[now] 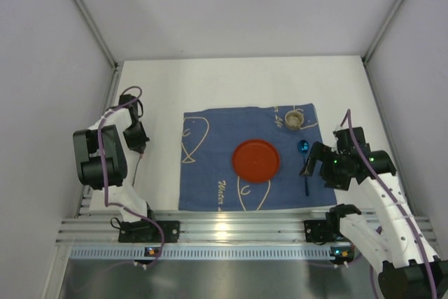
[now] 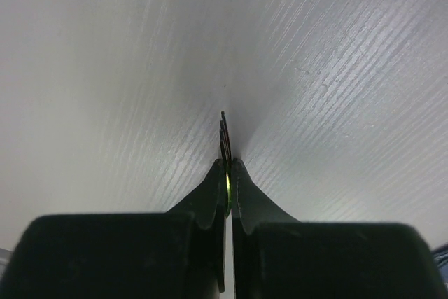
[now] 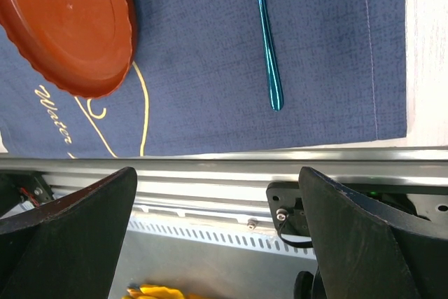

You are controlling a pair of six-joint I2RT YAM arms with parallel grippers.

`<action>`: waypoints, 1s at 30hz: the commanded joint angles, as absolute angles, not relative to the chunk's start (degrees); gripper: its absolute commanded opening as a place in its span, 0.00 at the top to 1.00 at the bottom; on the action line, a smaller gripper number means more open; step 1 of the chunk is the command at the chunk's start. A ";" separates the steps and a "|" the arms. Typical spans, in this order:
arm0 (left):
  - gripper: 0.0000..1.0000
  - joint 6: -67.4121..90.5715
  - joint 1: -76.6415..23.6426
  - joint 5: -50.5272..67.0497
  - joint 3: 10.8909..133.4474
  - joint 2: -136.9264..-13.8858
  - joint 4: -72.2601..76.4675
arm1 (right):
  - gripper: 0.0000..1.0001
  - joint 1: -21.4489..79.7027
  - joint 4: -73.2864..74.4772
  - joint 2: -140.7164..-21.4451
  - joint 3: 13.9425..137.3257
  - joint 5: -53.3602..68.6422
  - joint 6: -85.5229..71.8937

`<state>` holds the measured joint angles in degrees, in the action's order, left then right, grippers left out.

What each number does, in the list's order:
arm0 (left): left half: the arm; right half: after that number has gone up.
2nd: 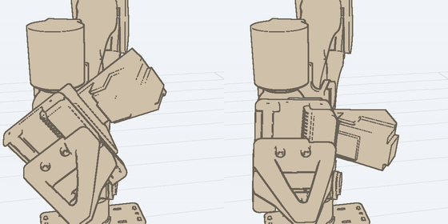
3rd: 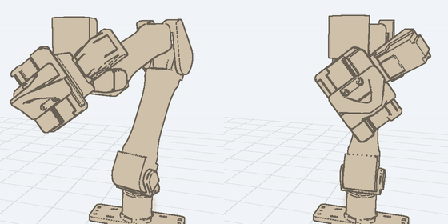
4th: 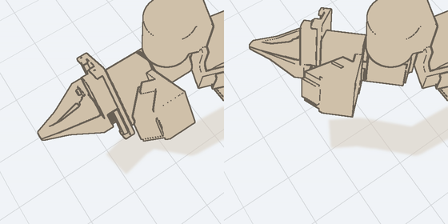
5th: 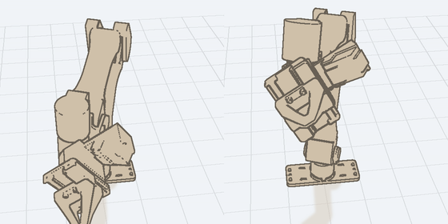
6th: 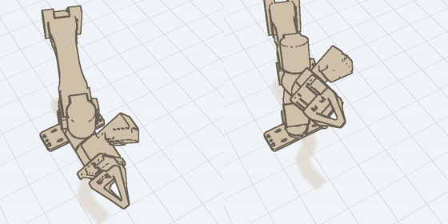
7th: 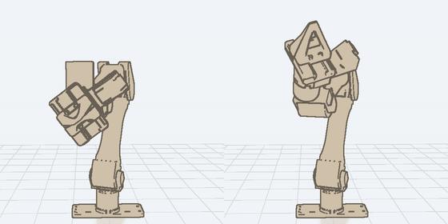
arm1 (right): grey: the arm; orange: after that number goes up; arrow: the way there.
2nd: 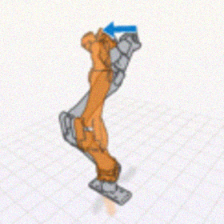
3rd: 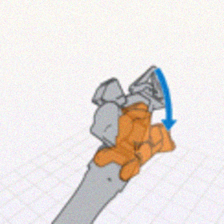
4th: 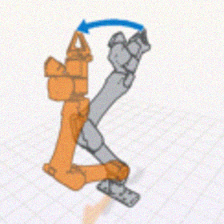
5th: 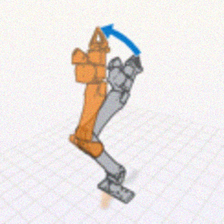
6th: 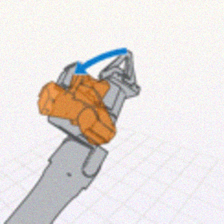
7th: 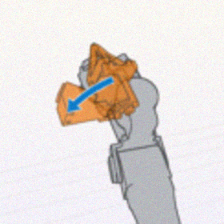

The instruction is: Set the dinner table for one person

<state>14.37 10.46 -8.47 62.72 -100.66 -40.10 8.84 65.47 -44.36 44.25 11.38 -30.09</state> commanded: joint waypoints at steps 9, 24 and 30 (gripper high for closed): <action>1.00 20.45 4.60 -7.90 79.08 -97.82 -50.87 | 0.00 9.05 61.52 -44.48 44.56 11.34 -30.41; 1.00 60.63 -30.92 -37.07 110.11 -122.84 -83.48 | 0.00 9.05 66.17 -37.10 44.12 11.17 -30.32; 1.00 71.97 -32.52 -34.46 106.80 -126.82 -85.78 | 0.00 9.05 69.34 -32.88 42.98 11.86 -31.02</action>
<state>62.52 -32.82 -32.49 107.72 -128.35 -71.75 8.84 66.72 -34.59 43.46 11.66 -30.63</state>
